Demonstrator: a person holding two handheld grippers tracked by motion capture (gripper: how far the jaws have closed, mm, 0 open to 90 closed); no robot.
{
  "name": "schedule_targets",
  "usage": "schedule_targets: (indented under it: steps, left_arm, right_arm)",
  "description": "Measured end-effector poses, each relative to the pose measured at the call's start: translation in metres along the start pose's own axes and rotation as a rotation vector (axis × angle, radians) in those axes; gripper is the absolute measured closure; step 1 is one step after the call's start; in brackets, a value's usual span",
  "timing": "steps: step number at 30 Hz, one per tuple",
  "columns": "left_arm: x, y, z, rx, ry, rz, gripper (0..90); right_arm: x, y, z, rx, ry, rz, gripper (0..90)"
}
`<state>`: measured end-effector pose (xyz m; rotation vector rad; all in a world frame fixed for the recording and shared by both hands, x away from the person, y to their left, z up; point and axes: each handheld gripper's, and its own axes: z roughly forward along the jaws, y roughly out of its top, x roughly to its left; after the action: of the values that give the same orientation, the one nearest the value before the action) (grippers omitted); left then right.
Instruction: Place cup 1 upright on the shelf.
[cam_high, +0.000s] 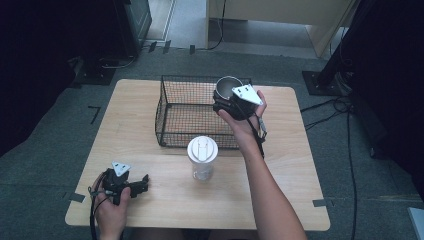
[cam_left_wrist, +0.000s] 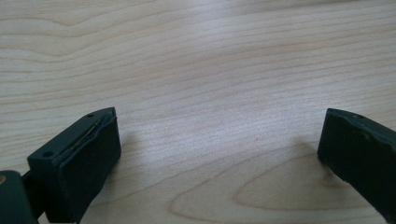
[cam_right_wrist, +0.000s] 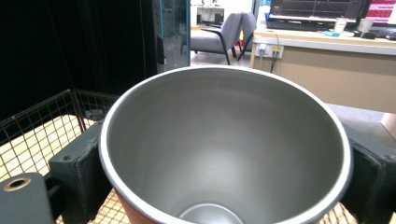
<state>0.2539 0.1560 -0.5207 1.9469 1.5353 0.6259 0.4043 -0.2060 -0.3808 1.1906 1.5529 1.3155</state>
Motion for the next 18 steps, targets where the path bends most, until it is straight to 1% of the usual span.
schedule_targets:
  steps: [2,5,7,8,12,14,15,17,18]
  left_arm:
    - [0.000,0.000,0.000,0.001,0.000,0.002,0.0]
    - [0.000,0.000,0.000,0.001,0.000,0.001,0.1]
    - [0.000,0.000,0.000,0.001,0.000,0.001,0.1]
    - [0.000,0.000,0.000,0.001,0.000,0.001,0.1]
    - [0.000,0.000,0.000,0.001,0.000,0.001,0.1]
    - [0.000,0.000,0.000,0.000,0.000,0.000,0.1]
    - [0.000,0.000,0.000,0.000,0.000,0.000,0.1]
    - [0.000,0.000,0.000,-0.001,0.000,-0.001,0.0]
    - [0.000,0.000,0.000,0.001,0.000,0.000,0.1]
  right_arm:
    - [0.000,-0.001,0.005,-0.005,0.001,-0.003,7.2]
    - [0.000,-0.004,0.014,-0.006,-0.017,-0.021,7.2]
    - [0.000,-0.006,0.016,-0.004,-0.025,-0.021,7.2]
    - [-0.001,-0.010,0.021,0.004,-0.030,-0.011,7.2]
    - [-0.003,-0.016,0.029,0.029,-0.032,-0.001,7.2]
    - [-0.003,-0.020,0.033,0.020,-0.035,0.006,7.2]
    - [-0.004,-0.022,0.035,0.009,-0.036,-0.001,7.2]
    - [-0.005,-0.026,0.039,0.009,-0.030,-0.006,7.2]
    - [-0.005,-0.028,0.041,0.015,-0.023,0.000,7.2]
